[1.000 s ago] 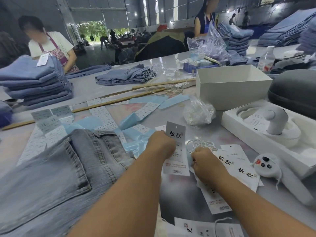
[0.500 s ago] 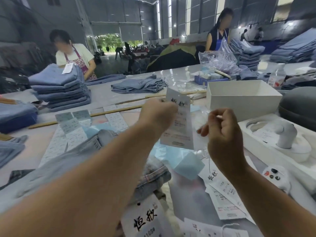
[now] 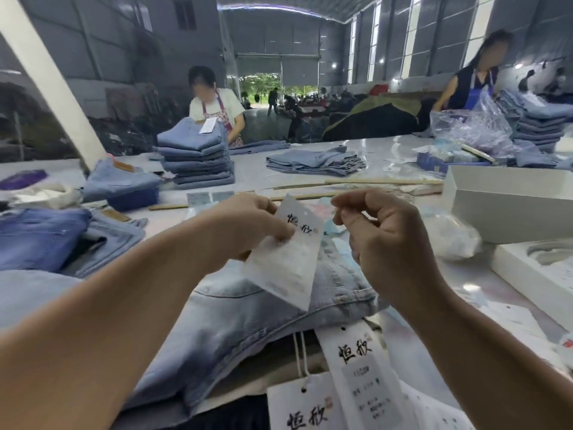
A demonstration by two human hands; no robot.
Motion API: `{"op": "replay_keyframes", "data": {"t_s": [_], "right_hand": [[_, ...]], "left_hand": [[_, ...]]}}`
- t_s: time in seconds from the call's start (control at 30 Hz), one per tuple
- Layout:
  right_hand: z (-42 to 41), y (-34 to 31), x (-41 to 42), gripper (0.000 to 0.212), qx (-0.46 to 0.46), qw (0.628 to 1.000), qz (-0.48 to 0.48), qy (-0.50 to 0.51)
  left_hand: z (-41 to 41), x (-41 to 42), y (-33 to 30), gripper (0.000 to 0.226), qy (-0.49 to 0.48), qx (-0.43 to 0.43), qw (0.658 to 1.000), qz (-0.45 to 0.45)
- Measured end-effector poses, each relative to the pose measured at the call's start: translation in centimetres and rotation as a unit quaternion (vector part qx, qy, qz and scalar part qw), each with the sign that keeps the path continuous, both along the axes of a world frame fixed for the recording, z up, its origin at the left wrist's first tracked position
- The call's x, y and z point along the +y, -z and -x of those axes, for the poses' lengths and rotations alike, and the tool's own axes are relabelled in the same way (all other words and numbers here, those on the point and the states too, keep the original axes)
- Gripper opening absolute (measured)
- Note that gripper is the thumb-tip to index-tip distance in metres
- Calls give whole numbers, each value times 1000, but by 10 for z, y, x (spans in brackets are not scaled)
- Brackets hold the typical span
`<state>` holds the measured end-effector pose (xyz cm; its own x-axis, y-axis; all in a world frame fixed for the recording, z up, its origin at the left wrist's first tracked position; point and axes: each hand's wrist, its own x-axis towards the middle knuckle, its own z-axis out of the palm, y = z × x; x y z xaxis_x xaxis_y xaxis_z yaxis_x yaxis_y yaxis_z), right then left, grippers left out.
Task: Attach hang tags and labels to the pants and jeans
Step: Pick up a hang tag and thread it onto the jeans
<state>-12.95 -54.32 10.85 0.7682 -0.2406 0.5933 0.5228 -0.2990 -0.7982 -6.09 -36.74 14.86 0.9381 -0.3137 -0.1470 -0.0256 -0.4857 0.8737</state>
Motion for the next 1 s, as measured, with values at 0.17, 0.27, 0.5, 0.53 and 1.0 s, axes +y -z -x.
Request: {"op": "replay_keyframes", "data": {"t_s": [0.17, 0.27, 0.5, 0.53, 1.0], "right_hand": [[1, 2, 11, 26, 65, 995, 33, -64], [1, 6, 13, 21, 106, 988, 63, -92], [-3, 14, -1, 23, 144, 986, 25, -78], [-3, 15, -3, 23, 152, 985, 18, -81], [-2, 26, -27, 19, 215, 973, 43, -67]], "left_hand": [[6, 20, 11, 11, 102, 32, 993, -52], [10, 10, 11, 14, 139, 32, 988, -65], [12, -29, 6, 62, 199, -28, 979, -29], [11, -32, 8, 54, 203, -53, 977, -46], [-15, -42, 2, 20, 164, -99, 965, -181]]}}
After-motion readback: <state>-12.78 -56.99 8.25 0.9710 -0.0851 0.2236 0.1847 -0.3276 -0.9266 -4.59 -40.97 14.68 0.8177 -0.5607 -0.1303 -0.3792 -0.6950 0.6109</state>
